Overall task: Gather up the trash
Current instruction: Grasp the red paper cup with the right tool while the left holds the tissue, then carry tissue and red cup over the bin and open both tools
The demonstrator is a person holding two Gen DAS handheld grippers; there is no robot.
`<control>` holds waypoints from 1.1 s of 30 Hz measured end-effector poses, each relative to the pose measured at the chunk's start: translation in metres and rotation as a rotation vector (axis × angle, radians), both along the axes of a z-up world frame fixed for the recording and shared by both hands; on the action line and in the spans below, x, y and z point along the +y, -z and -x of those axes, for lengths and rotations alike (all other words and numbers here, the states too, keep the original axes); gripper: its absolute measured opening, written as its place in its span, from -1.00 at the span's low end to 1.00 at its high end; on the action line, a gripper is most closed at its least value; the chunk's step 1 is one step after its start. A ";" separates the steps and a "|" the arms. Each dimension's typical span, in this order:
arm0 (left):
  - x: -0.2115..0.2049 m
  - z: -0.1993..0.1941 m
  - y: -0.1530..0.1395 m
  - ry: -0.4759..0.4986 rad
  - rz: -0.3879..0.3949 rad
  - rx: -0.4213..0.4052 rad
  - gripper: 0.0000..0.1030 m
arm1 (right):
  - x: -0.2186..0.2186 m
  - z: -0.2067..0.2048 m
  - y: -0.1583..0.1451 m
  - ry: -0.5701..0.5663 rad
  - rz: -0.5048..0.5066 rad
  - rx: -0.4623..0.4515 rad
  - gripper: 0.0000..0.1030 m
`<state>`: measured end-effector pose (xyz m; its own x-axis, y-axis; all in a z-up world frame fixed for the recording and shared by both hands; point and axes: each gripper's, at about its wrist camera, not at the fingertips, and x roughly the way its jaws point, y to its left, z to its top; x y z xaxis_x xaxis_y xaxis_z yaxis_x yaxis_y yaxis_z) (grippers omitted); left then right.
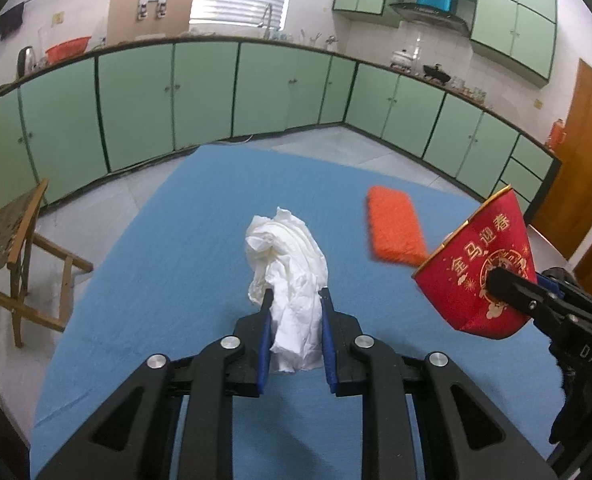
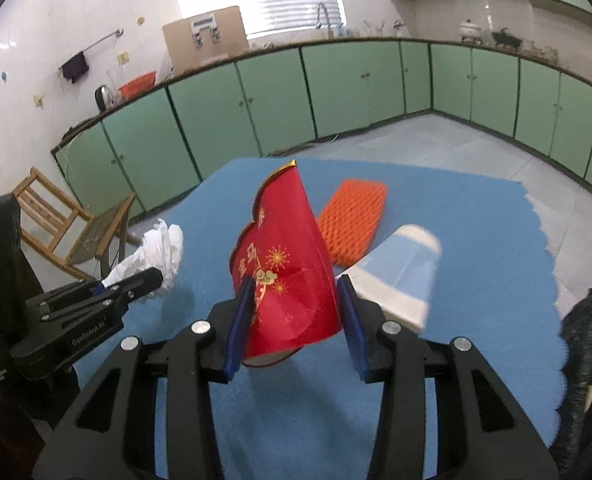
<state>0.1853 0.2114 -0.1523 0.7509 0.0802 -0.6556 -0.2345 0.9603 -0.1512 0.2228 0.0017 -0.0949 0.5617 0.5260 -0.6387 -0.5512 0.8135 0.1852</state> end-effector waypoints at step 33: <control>-0.263 -0.031 -0.050 0.524 0.024 -0.118 -0.59 | -0.302 0.056 -0.039 0.526 -0.039 -0.137 -0.22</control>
